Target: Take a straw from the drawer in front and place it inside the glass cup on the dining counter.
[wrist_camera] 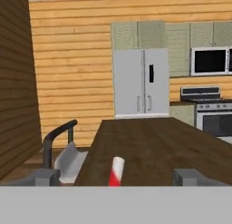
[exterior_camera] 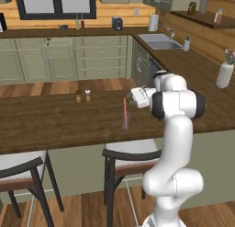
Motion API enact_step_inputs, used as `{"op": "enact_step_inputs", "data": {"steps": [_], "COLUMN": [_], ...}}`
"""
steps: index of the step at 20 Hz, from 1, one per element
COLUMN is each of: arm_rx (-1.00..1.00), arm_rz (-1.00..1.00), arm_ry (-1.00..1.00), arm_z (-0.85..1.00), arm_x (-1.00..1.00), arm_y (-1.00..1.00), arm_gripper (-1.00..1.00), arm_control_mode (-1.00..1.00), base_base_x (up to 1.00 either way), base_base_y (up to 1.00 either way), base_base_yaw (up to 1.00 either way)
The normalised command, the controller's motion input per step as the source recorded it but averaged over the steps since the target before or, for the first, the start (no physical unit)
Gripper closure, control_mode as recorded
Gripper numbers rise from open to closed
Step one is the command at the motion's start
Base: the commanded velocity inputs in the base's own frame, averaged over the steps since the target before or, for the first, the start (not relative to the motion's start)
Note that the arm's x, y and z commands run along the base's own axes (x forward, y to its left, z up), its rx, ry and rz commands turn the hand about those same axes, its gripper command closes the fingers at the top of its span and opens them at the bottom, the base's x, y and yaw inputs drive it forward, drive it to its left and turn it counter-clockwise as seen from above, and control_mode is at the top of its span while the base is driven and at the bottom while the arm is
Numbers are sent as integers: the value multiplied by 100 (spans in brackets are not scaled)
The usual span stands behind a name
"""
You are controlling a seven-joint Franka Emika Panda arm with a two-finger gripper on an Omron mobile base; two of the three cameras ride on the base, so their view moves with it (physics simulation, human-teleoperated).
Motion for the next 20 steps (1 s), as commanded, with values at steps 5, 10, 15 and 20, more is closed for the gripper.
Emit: {"op": "enact_step_inputs", "data": {"steps": [5,10,15,20], "arm_rx": [-8,-32,-45,-47], "arm_rz": [0,0,0,0], "arm_ry": [-26,-43,-41,-21], "arm_z": [97,63,12,0], "arm_x": [-34,-96,-100,-99], "arm_y": [-1,20,36,45], "arm_gripper": [-100,-100,-100,-100], "arm_control_mode": [-100,-100,-100,-100], "base_base_x": [0,0,0,0], "base_base_y": [0,0,0,0], "base_base_yaw": [0,0,0,0]}}
